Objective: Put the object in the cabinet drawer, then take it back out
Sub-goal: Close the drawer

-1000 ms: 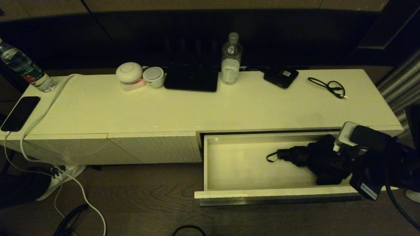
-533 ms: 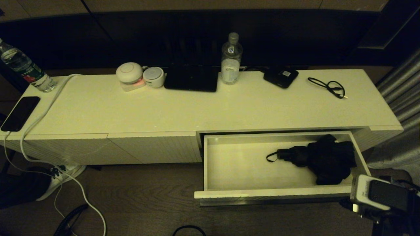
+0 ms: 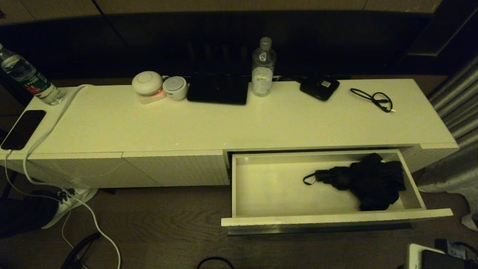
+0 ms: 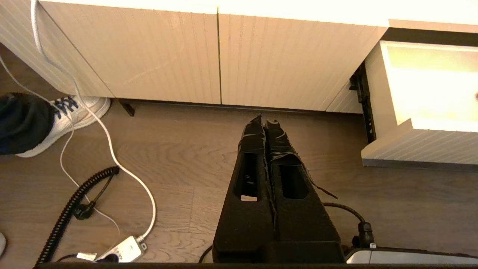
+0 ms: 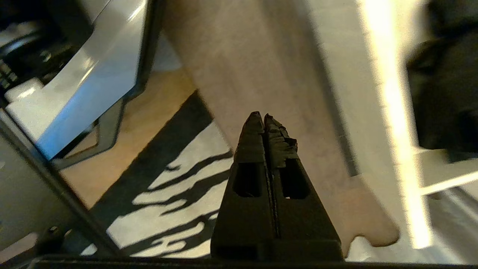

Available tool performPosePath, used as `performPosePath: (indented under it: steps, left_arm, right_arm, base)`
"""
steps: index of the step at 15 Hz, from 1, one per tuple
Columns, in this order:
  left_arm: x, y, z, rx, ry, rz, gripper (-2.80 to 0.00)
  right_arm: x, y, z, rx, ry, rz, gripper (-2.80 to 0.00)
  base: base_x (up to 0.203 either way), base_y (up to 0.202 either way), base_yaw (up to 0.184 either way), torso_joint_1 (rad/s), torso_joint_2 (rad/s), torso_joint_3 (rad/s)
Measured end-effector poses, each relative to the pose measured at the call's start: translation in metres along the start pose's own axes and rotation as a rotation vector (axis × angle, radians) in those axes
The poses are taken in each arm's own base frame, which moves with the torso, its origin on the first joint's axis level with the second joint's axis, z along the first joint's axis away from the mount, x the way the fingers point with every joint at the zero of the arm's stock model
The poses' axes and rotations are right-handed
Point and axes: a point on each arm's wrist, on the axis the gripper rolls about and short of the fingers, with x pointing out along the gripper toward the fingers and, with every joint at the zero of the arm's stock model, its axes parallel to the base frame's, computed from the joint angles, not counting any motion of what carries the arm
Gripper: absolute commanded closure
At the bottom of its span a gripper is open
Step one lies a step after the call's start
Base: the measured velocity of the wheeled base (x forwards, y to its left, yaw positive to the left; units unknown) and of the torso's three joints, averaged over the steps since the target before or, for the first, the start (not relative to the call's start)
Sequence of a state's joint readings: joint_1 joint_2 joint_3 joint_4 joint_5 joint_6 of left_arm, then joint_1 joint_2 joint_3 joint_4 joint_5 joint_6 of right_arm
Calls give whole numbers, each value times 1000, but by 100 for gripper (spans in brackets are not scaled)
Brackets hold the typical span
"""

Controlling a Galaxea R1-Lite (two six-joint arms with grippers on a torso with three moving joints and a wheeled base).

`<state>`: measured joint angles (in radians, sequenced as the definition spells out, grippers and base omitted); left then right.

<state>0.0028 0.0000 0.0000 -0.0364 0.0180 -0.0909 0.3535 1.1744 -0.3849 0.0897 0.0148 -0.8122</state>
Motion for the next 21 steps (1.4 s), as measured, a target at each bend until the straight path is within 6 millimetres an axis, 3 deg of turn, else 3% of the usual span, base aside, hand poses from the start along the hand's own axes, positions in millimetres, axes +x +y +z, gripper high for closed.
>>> performPosePath:
  steps: [9, 15, 21]
  left_arm:
    - [0, 0, 0, 0, 0, 0, 0]
    - [0, 0, 0, 0, 0, 0, 0]
    - [0, 0, 0, 0, 0, -1, 0]
  right_arm:
    - [24, 11, -9, -13, 29, 15, 0]
    - [31, 4, -7, -24, 226, -99, 0]
    - [45, 0, 3, 0, 88, -59, 0]
  base:
    - [0, 0, 0, 0, 0, 0]
    - [0, 0, 0, 0, 0, 0]
    - [0, 0, 0, 0, 0, 0]
